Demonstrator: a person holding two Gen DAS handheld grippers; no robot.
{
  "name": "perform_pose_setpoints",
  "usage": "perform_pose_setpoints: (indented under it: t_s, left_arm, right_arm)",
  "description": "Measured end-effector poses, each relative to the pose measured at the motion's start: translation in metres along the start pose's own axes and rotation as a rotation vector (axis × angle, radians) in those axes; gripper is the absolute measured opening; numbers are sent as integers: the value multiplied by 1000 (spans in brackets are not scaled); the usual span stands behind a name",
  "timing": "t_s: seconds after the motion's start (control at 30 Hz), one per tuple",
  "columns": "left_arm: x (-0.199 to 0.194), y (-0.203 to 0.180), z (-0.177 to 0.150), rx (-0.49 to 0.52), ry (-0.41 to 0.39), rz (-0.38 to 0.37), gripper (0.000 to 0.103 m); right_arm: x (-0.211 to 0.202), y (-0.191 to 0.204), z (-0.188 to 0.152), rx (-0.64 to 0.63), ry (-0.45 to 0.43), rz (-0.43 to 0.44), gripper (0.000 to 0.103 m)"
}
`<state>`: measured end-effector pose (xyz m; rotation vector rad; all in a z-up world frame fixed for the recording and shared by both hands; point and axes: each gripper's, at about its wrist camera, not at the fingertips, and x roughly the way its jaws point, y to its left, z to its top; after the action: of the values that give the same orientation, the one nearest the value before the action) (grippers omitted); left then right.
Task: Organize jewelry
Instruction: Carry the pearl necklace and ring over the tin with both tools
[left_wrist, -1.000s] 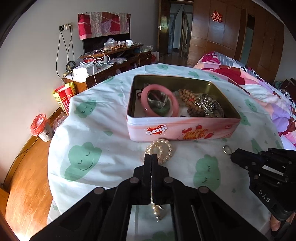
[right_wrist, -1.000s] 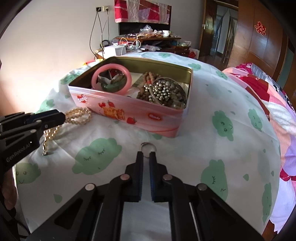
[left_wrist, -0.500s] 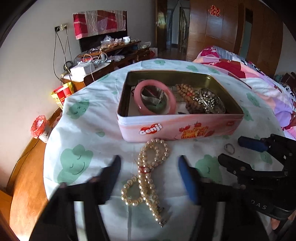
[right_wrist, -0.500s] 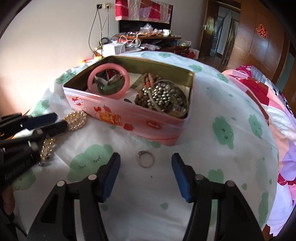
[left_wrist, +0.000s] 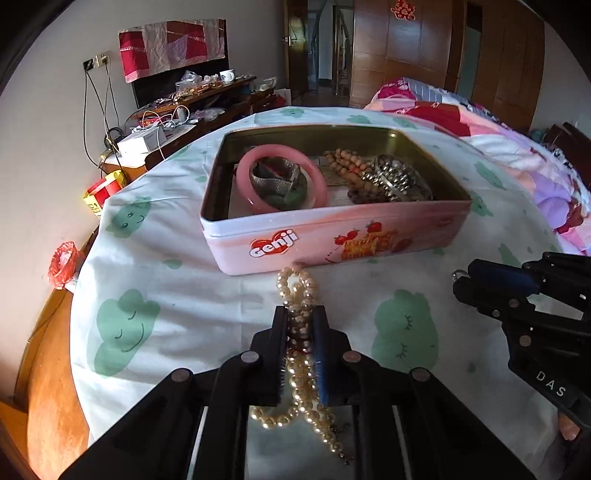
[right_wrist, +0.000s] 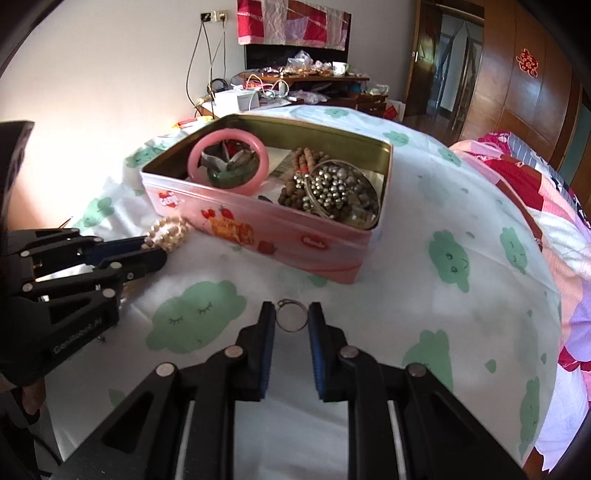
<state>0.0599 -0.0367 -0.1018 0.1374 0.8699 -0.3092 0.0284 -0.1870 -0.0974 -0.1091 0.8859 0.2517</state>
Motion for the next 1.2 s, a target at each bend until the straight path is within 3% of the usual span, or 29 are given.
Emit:
perform_pose_setpoints:
  t_s: [0.27, 0.47, 0.53, 0.9, 1.2]
  left_arm:
    - [-49, 4, 19, -8, -117, 18, 12]
    - [-64, 3, 42, -1, -184, 59, 12]
    - [-64, 3, 52, 0, -195, 67, 6]
    - [-36, -1, 85, 38, -182, 99, 6]
    - [-8, 2, 96, 19, -136, 104, 7]
  right_arm:
    - [-32, -2, 5, -3, -71, -1, 20]
    - [-48, -1, 23, -10, -135, -7, 20]
    - [-49, -1, 32, -16, -149, -12, 20]
    - [-33, -10, 73, -29, -185, -42, 20]
    - [1, -19, 85, -26, -155, -56, 20]
